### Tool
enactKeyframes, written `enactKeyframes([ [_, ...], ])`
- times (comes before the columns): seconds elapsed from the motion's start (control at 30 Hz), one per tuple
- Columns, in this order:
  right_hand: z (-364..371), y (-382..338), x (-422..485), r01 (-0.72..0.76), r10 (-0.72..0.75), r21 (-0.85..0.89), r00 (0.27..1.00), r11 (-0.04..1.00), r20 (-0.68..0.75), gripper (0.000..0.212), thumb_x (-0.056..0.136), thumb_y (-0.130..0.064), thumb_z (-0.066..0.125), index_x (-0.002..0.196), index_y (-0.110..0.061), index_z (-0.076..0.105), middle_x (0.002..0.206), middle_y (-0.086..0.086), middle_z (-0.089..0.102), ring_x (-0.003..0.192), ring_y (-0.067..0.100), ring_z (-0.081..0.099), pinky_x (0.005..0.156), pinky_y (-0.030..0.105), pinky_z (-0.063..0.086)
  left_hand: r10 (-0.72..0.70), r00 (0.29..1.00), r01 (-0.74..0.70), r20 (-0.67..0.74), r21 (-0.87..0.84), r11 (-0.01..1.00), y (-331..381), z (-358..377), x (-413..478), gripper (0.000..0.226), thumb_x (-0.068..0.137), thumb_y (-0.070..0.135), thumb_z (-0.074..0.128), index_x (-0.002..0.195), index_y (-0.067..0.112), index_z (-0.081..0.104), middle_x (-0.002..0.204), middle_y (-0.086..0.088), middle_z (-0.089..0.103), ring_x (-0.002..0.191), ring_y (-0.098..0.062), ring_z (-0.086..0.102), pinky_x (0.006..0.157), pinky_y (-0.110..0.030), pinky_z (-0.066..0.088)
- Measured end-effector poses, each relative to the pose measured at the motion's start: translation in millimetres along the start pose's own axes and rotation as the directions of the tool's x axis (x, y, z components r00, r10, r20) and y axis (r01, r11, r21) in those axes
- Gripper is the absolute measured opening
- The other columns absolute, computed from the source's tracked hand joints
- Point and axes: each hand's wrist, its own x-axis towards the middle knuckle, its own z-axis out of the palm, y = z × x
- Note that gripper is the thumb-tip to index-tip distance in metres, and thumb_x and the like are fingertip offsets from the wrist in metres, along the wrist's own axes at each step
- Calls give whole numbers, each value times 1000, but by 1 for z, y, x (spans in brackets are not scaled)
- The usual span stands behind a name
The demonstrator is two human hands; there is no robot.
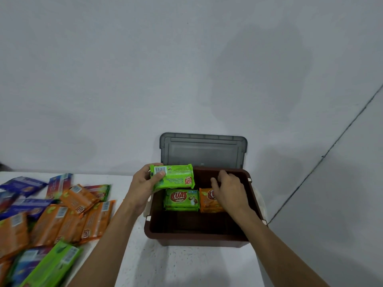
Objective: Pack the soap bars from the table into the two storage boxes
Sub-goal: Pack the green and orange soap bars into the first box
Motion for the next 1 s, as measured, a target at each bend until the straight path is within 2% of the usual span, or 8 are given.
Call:
enactKeyframes([
  [0.1,-3,-13,2,72,-88,374,996,925,27,19,97,-30,55,97,-14,65,80,-4,65,71,10,61,64,30,50,-9,1000,9,8,28,1000,3,1,0,20,92,2,60,112,6,63,103,-15,69,87,-23,70,66,-26,59],
  [0.23,0,-29,-4,122,-202,500,973,857,108,26,99,-35,53,109,-19,70,93,-6,69,85,7,63,72,9,46,16,1000,-18,22,91,996,7,12,-4,17,90,7,65,107,9,65,100,-14,71,90,-27,70,71,-33,60],
  [0.33,3,-35,-8,-63,-152,702,959,709,239,37,98,-53,45,106,-27,70,101,-2,72,96,14,68,85,36,58,50,997,-57,53,153,987,11,23,-6,15,88,14,70,103,15,67,99,-11,72,93,-29,71,81,-45,59],
  [0.47,-9,-43,-14,-407,-106,851,881,331,462,41,96,-58,44,112,-28,65,110,7,72,106,18,69,91,30,55,8,984,-50,176,239,970,19,37,-10,22,91,33,66,109,20,67,110,-9,70,102,-24,68,90,-46,56],
  [0.57,-13,-40,-17,-500,-146,849,839,168,523,56,93,-60,46,124,-16,63,115,11,72,110,21,68,99,36,51,-135,949,90,286,167,982,29,48,-16,46,96,52,46,118,17,67,119,-4,67,111,-17,65,88,-37,57],
  [0.67,-16,-34,-18,-540,-130,840,830,53,542,48,96,-48,53,123,-10,62,115,15,72,110,25,68,99,41,52,-210,923,167,322,158,973,33,48,-17,70,86,67,34,123,16,65,123,-2,63,111,-19,65,86,-38,58],
  [0.83,-12,-23,-14,-498,-10,855,863,145,505,32,100,-27,55,116,-1,63,105,17,74,100,29,72,88,45,58,18,986,-74,164,342,937,30,30,-14,72,83,70,25,116,23,67,118,4,68,111,-14,63,94,-33,51],
  [1.0,-10,-25,-10,-511,142,801,859,311,493,20,91,-19,68,105,-4,69,98,11,75,81,19,74,61,31,59,221,972,-222,83,636,739,15,6,-16,54,100,49,27,117,18,68,121,0,61,113,-11,54,90,-21,35],
])
